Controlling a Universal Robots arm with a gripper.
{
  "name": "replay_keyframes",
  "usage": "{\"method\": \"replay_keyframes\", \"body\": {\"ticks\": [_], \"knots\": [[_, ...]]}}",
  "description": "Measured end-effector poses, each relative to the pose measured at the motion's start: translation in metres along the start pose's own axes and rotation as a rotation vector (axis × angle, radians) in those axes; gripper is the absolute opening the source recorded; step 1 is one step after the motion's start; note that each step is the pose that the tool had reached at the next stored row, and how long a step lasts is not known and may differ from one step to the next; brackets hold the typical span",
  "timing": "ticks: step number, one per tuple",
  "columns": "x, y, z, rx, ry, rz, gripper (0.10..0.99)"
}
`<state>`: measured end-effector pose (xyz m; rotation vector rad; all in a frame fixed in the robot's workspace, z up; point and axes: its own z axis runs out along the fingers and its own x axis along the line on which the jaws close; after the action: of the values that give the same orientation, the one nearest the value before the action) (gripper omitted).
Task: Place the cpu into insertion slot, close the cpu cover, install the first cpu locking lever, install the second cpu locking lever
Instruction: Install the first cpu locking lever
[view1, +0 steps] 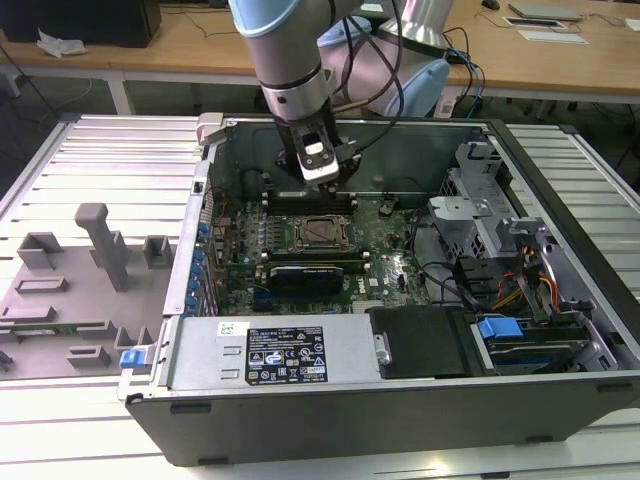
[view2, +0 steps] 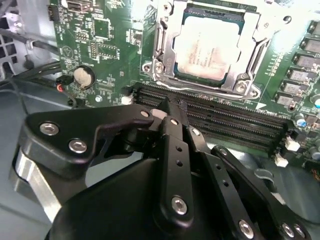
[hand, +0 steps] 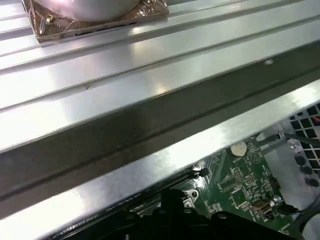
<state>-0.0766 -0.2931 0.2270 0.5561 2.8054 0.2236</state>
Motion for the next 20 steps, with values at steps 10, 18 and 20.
{"method": "replay_keyframes", "body": {"ticks": [10,18,20], "knots": [[-0.0036,0.003,-0.0139,0.005,0.0064,0.004,0.106],[-0.0087,0.0046,-0.0116,0.088,0.1608,0.017,0.106],[-0.0087,0.0046,-0.0117,0.088,0.1608,0.017,0.106]]}}
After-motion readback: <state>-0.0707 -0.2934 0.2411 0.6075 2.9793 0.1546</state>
